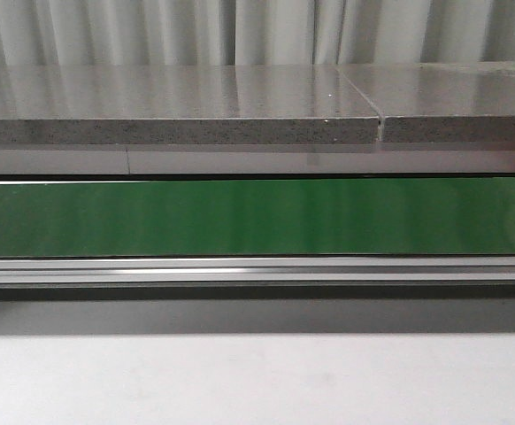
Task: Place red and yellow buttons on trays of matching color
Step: 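Lower the left gripper into the cluster and grasp a yellow push-button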
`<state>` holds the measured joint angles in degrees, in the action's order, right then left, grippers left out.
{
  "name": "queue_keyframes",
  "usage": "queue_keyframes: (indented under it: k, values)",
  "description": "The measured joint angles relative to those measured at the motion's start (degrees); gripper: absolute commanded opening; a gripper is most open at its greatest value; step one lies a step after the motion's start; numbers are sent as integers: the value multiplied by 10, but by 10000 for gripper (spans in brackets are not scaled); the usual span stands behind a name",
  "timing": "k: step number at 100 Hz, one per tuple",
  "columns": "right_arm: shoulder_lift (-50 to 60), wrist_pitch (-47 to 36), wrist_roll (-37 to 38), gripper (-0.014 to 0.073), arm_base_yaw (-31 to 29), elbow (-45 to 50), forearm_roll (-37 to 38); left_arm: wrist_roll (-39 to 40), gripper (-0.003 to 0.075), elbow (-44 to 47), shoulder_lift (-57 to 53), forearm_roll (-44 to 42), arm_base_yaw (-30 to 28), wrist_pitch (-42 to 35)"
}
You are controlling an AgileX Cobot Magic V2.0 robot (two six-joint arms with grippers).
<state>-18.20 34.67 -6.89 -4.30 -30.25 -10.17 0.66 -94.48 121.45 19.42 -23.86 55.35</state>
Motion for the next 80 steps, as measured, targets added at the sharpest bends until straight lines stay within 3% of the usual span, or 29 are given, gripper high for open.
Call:
queue_keyframes:
  k: [16, 50, 80]
  values:
    - [0, 0, -1, -66, 0, 0, 0, -1, 207, -1, 0, 0, 0, -1]
    - [0, 0, -1, -66, 0, 0, 0, -25, 206, 2, -21, -8, 0, 31]
    - [0, 0, 0, -66, 0, 0, 0, -43, 206, 75, -163, -50, 0, 30]
